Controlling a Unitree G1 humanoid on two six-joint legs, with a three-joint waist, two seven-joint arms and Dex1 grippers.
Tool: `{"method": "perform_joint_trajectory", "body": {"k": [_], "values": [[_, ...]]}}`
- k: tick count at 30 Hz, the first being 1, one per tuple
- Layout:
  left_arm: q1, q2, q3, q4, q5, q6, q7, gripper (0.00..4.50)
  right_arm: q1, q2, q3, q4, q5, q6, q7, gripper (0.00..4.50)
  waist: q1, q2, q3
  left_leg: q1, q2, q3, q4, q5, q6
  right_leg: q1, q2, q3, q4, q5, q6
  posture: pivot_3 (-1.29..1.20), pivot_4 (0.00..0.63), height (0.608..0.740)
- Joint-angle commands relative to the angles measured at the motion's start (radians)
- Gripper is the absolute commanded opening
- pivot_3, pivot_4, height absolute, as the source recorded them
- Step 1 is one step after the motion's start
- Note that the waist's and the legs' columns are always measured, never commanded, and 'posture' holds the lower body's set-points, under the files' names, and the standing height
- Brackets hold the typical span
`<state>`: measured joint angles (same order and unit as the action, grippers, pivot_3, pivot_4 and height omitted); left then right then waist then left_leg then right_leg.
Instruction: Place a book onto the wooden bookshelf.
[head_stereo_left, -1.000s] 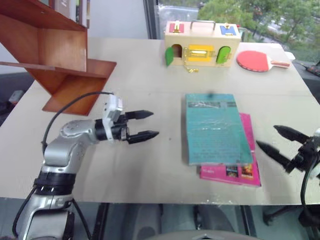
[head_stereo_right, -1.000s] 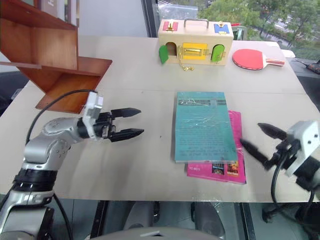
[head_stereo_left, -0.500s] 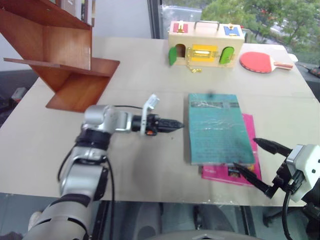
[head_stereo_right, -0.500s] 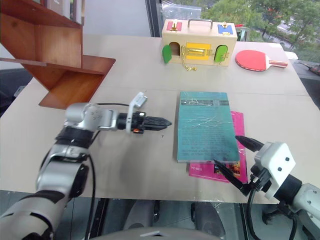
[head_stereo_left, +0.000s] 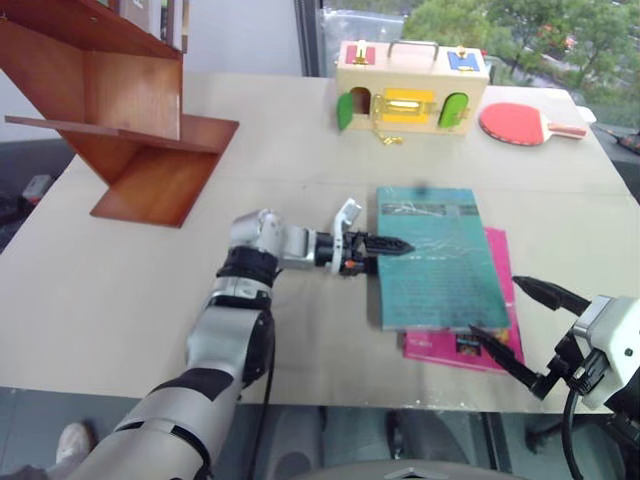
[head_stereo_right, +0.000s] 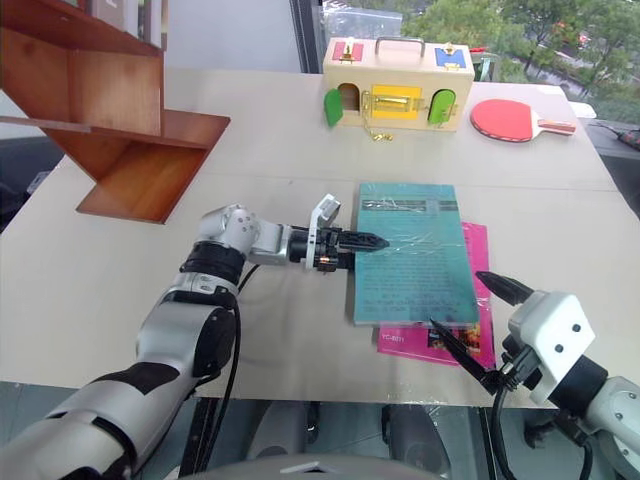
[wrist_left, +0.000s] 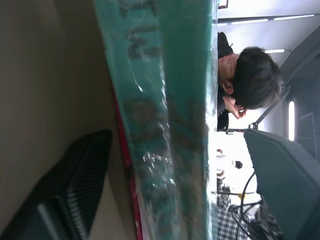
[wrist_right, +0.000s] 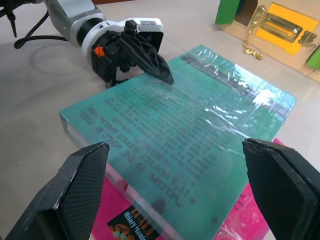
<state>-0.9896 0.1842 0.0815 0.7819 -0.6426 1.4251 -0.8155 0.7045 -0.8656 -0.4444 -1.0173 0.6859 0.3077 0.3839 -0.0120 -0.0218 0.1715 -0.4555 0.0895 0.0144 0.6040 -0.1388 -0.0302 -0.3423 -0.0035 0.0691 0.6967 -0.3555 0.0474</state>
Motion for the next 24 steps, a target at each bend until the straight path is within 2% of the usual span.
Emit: {"method": "perform_joint_trajectory", "body": {"k": [1, 5, 6, 7, 8, 13, 16, 20, 22, 24], "values": [[-0.003, -0.015, 0.047, 0.007, -0.005, -0.011, 0.017, 2.86, 0.016, -0.027, -0.007, -0.030, 0.025, -0.044, -0.035, 4.50, 0.000, 0.000, 0.000, 0.000, 0.000, 0.000, 0.000, 0.000, 0.000, 0.000, 0.000, 0.000, 0.000, 0.000, 0.000, 0.00, 0.150, 0.740], [0.010, -0.007, 0.079, -0.008, -0.014, 0.009, 0.029, 1.18, 0.019, -0.054, -0.015, -0.030, 0.049, -0.051, -0.059, 4.50, 0.000, 0.000, 0.000, 0.000, 0.000, 0.000, 0.000, 0.000, 0.000, 0.000, 0.000, 0.000, 0.000, 0.000, 0.000, 0.00, 0.150, 0.740], [0.009, -0.001, 0.093, -0.012, -0.020, 0.010, 0.029, 0.61, 0.014, -0.058, -0.014, -0.030, 0.052, -0.050, -0.064, 4.50, 0.000, 0.000, 0.000, 0.000, 0.000, 0.000, 0.000, 0.000, 0.000, 0.000, 0.000, 0.000, 0.000, 0.000, 0.000, 0.00, 0.150, 0.740], [0.007, 0.005, 0.109, -0.016, -0.029, 0.012, 0.029, 0.23, 0.008, -0.062, -0.013, -0.030, 0.055, -0.046, -0.068, 4.50, 0.000, 0.000, 0.000, 0.000, 0.000, 0.000, 0.000, 0.000, 0.000, 0.001, 0.000, 0.000, 0.000, 0.000, 0.000, 0.00, 0.150, 0.740], [0.001, 0.013, 0.134, -0.013, -0.034, 0.016, 0.044, 0.06, 0.001, -0.064, -0.012, -0.030, 0.057, -0.042, -0.070, 4.50, -0.001, 0.000, 0.000, 0.000, 0.000, 0.000, 0.001, 0.000, 0.000, 0.001, 0.000, 0.000, 0.000, 0.000, 0.000, 0.00, 0.150, 0.740], [-0.015, 0.106, 0.239, -0.116, -0.096, 0.116, 0.071, 0.06, -0.071, -0.044, 0.009, -0.030, 0.066, -0.005, -0.058, 4.50, -0.007, -0.001, 0.000, 0.000, 0.000, -0.001, 0.001, 0.000, 0.000, 0.001, 0.000, 0.000, 0.001, 0.000, 0.000, 0.00, 0.150, 0.740], [-0.031, 0.150, 0.294, -0.209, -0.118, 0.108, 0.096, 0.06, -0.150, -0.026, 0.034, -0.012, 0.071, 0.022, -0.040, 4.50, -0.002, -0.001, 0.000, 0.000, 0.000, -0.001, 0.000, 0.000, 0.000, 0.000, 0.000, -0.001, 0.001, 0.000, 0.000, 0.00, 0.150, 0.740], [-0.027, 0.192, 0.256, -0.482, -0.055, -0.193, 0.098, 0.06, -0.325, -0.004, 0.092, 0.055, 0.109, 0.046, -0.014, 4.50, 0.006, -0.003, 0.001, -0.001, 0.000, -0.001, 0.002, 0.000, -0.001, 0.001, -0.001, -0.002, 0.001, 0.000, 0.000, 0.00, 0.150, 0.740], [-0.014, 0.238, 0.179, -0.627, 0.007, -0.368, 0.048, 0.06, -0.418, 0.011, 0.126, 0.098, 0.125, 0.057, 0.002, 4.50, 0.006, -0.003, 0.001, -0.002, 0.000, -0.001, 0.003, 0.003, -0.005, 0.001, -0.001, -0.002, 0.001, 0.000, 0.000, 0.00, 0.150, 0.740], [0.028, 0.336, 0.049, -0.758, 0.145, -0.607, -0.027, 0.06, -0.514, 0.031, 0.165, 0.155, 0.131, 0.067, 0.025, 4.50, 0.004, -0.002, 0.001, -0.002, 0.000, -0.002, 0.003, 0.003, -0.005, 0.001, -0.001, -0.002, 0.000, 0.001, 0.000, 0.00, 0.150, 0.740]]}}
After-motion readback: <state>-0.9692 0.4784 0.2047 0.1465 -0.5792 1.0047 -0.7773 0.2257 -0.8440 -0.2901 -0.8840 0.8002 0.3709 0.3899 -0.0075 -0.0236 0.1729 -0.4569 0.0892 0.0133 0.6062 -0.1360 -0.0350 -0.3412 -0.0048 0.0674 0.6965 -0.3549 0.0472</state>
